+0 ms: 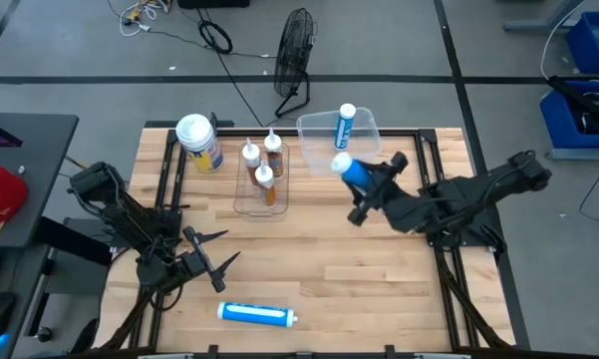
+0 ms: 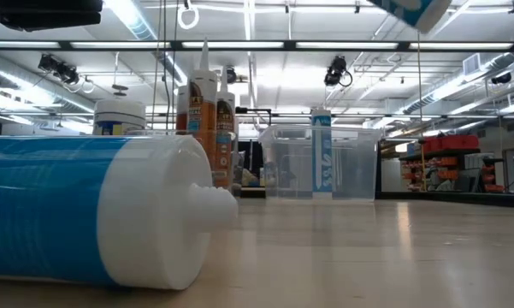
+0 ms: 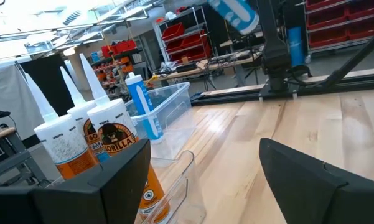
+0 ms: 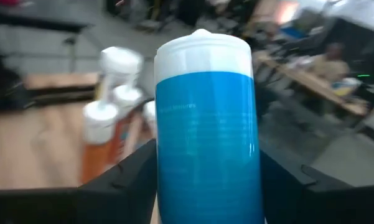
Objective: Pick & place silicon tubes, Sealant and Lysol wipes
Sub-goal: Put the top blue sealant into the white bin
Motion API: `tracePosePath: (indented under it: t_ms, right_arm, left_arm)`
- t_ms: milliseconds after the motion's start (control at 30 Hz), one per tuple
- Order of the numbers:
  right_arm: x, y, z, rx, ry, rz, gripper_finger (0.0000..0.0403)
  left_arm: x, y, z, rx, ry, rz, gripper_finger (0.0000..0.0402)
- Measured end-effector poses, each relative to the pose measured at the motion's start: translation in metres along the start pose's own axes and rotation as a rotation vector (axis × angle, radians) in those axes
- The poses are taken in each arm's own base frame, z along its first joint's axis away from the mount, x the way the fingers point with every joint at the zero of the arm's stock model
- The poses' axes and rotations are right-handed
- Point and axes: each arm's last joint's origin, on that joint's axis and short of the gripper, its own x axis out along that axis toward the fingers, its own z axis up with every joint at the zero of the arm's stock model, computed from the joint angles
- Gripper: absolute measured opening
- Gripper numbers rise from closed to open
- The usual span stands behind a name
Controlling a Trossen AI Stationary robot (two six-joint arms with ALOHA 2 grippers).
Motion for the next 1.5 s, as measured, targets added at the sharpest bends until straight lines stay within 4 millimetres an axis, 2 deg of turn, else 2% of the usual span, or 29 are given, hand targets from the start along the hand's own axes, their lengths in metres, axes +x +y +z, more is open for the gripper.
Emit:
tracePosePath:
  t_ms: [133, 300, 400, 600, 767, 933, 1067, 1167, 1333, 1500]
  right_arm:
    - [0.016, 0.003, -0.026, 0.044, -0.068, -0.103, 0.0218]
    - [0.044, 0.002, -0.052, 0.103, -0.174, -0.141, 0.0220]
    - [0.055, -0.004, -0.058, 0.184, -0.327, -0.041, 0.0218]
    - [0.060, -0.012, -0.058, 0.299, -0.665, 0.340, 0.0221]
    - [0.057, -0.015, -0.053, 0.318, -0.797, 0.524, 0.0220]
    - [0.055, -0.013, -0.052, 0.308, -0.827, 0.616, 0.0222]
    - [0.054, -0.012, -0.052, 0.308, -0.852, 0.664, 0.0221]
    - [0.054, -0.011, -0.051, 0.322, -0.892, 0.690, 0.0223]
    - [0.061, -0.005, -0.044, 0.309, -0.903, 0.736, 0.0224]
    - [0.065, -0.004, -0.035, 0.292, -0.915, 0.772, 0.0224]
  left_arm:
    - [0.000, 0.000, 0.000, -0.013, 0.000, 0.000, 0.0307]
    - [0.000, 0.000, 0.000, -0.033, 0.000, 0.000, 0.0307]
    - [0.000, 0.000, 0.000, -0.039, -0.001, -0.002, 0.0307]
    - [0.010, -0.001, 0.003, -0.114, -0.055, -0.085, 0.0307]
    - [0.036, 0.003, 0.009, -0.218, -0.133, -0.139, 0.0307]
    - [0.063, 0.013, 0.016, -0.307, -0.224, -0.173, 0.0307]
    - [0.083, 0.016, 0.033, -0.410, -0.310, -0.242, 0.0307]
    - [0.101, 0.010, 0.049, -0.367, -0.324, -0.278, 0.0307]
    - [0.139, 0.000, 0.078, -0.227, -0.210, -0.278, 0.0307]
    - [0.168, 0.005, 0.103, -0.173, -0.147, -0.296, 0.0307]
